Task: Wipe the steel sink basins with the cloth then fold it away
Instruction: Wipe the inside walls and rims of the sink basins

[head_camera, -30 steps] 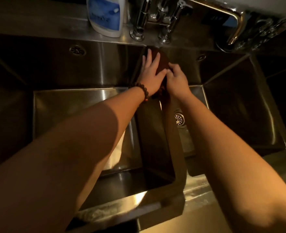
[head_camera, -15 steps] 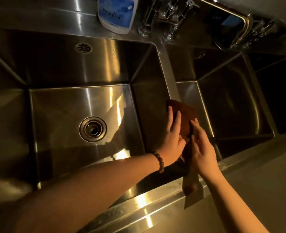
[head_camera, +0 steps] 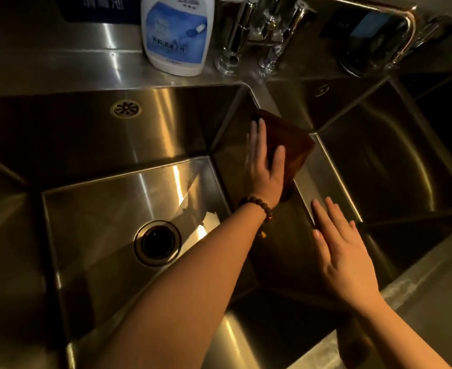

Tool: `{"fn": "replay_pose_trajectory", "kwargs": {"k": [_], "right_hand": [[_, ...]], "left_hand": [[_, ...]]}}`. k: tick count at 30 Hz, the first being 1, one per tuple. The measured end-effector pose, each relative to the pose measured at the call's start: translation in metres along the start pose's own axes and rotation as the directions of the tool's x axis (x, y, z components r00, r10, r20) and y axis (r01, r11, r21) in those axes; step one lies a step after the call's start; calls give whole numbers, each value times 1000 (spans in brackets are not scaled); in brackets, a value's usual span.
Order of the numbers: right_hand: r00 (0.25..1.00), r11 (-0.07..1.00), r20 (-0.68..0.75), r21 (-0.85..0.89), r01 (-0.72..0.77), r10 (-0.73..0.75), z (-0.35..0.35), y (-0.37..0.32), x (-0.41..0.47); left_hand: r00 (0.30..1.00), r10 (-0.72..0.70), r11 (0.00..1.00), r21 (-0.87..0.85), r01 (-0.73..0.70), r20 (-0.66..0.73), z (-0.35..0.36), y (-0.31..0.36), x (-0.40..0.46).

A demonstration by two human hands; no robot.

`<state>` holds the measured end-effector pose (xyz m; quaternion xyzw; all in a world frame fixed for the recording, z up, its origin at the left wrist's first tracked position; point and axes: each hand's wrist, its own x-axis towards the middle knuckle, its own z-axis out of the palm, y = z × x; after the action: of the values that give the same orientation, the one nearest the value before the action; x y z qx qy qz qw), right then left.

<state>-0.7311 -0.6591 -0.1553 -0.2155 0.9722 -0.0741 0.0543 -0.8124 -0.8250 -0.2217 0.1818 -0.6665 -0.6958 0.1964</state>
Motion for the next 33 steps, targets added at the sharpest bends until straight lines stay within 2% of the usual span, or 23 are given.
{"fn": "replay_pose_trajectory", "kwargs": {"k": [2, 3, 5, 7, 9, 12, 15, 16, 17, 19, 20, 22, 24, 25, 26, 29, 30, 33], "right_hand": [[1000, 1000, -15, -3, -8, 8, 2, -1, 1], [1000, 1000, -19, -8, -7, 7, 2, 0, 1], [1000, 1000, -26, -11, -7, 7, 3, 0, 0], [999, 1000, -33, -7, 4, -4, 3, 1, 0], [999, 1000, -48, -2, 17, -17, 3, 0, 0], [997, 999, -60, -6, 38, -38, 4, 2, -1], [996, 998, -55, -16, 65, -65, 5, 4, -1], [996, 998, -54, -13, 69, -69, 5, 5, -1], [996, 998, -54, -7, 70, -70, 5, 5, -1], [996, 998, -57, 7, 67, -66, 5, 5, 0], [996, 998, -58, 8, 67, -67, 5, 5, 0], [996, 998, -60, 4, 66, -66, 6, 4, 0], [996, 998, -68, 1, 64, -64, 6, 5, 0], [995, 998, -67, 0, 68, -67, 7, 6, 0], [995, 998, -69, 0, 70, -70, 7, 6, -1], [995, 997, -61, -2, 77, -77, 7, 7, -1], [996, 997, -57, 0, 75, -75, 6, 6, -1], [996, 998, -54, 5, 69, -69, 5, 6, 0]], "left_hand": [[991, -126, 987, -103, 121, -37, 4, -22, 10], [964, -265, 956, -133, 260, -26, 5, -34, 11], [845, -535, 838, -134, 529, -16, 2, -53, 7], [782, -622, 781, -83, 619, -20, -5, -68, 3], [842, -539, 839, -101, 535, -22, -10, -67, 3], [970, -237, 964, -137, 227, -60, -3, -35, 15], [991, 11, 996, -84, -22, -134, 0, -4, 35], [987, 55, 996, -68, -66, -153, 1, -10, 42], [984, 65, 996, -49, -74, -167, 0, -21, 47], [979, -26, 999, 30, 32, -203, -4, -52, 55], [968, -126, 987, 72, 144, -217, -6, -66, 57], [901, -389, 908, 85, 411, -193, -12, -94, 57], [834, -538, 837, 37, 545, -120, -16, -107, 51], [826, -553, 829, 29, 559, -104, -16, -104, 46], [848, -518, 852, 26, 524, -108, -14, -96, 41], [948, -299, 954, -33, 297, -108, -4, -68, 27], [962, -250, 968, -41, 247, -105, -3, -61, 21], [964, -251, 967, 28, 254, -90, -8, -79, 19]]}}
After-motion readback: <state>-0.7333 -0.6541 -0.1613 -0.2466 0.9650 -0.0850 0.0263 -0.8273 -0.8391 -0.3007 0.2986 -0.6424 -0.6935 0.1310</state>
